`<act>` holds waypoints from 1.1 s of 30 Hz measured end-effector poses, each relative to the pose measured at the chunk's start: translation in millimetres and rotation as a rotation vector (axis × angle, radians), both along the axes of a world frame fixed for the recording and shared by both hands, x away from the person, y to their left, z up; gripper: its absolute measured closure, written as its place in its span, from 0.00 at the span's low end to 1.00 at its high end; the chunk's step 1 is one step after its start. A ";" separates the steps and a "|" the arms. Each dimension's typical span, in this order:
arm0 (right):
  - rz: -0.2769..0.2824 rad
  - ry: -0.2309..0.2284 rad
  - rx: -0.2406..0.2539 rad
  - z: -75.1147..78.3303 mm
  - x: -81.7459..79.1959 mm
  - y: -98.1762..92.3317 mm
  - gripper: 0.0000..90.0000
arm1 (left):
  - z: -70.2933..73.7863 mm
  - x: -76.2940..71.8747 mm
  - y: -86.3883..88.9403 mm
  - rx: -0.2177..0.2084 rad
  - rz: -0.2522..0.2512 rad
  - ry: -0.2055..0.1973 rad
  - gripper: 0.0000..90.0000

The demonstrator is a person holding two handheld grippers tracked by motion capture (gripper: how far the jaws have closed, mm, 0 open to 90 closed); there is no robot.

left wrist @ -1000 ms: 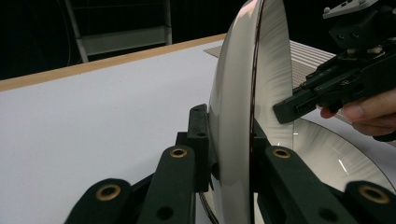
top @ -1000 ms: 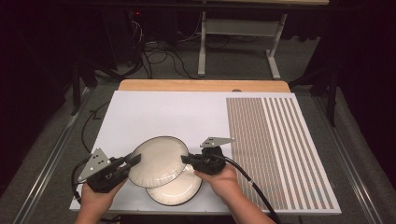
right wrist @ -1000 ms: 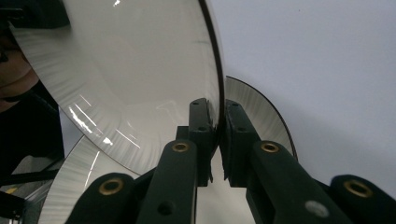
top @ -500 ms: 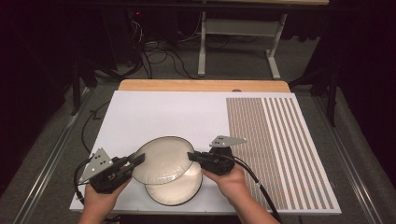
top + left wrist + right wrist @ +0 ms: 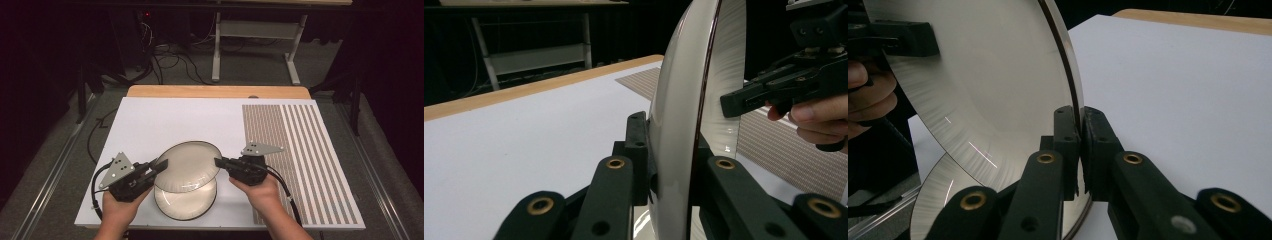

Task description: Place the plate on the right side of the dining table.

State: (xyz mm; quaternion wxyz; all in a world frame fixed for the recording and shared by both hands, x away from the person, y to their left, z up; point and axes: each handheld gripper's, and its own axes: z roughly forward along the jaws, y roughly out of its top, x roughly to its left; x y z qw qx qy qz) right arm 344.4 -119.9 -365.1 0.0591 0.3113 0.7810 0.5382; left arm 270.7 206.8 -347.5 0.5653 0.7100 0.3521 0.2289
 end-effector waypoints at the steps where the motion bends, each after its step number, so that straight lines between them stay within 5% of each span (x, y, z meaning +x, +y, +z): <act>1: -0.003 -0.002 -0.001 1.4 -0.4 -2.7 0.98 | 1.5 0.5 -3.5 0.000 -0.004 0.000 0.89; 21: -0.125 -0.090 0.006 25.0 -15.8 -100.8 0.98 | 21.7 22.3 -97.9 0.014 -0.102 0.017 0.89; 33: -0.202 -0.097 -0.004 25.7 -19.7 -146.9 0.98 | 22.4 46.1 -140.5 0.013 -0.170 0.088 0.89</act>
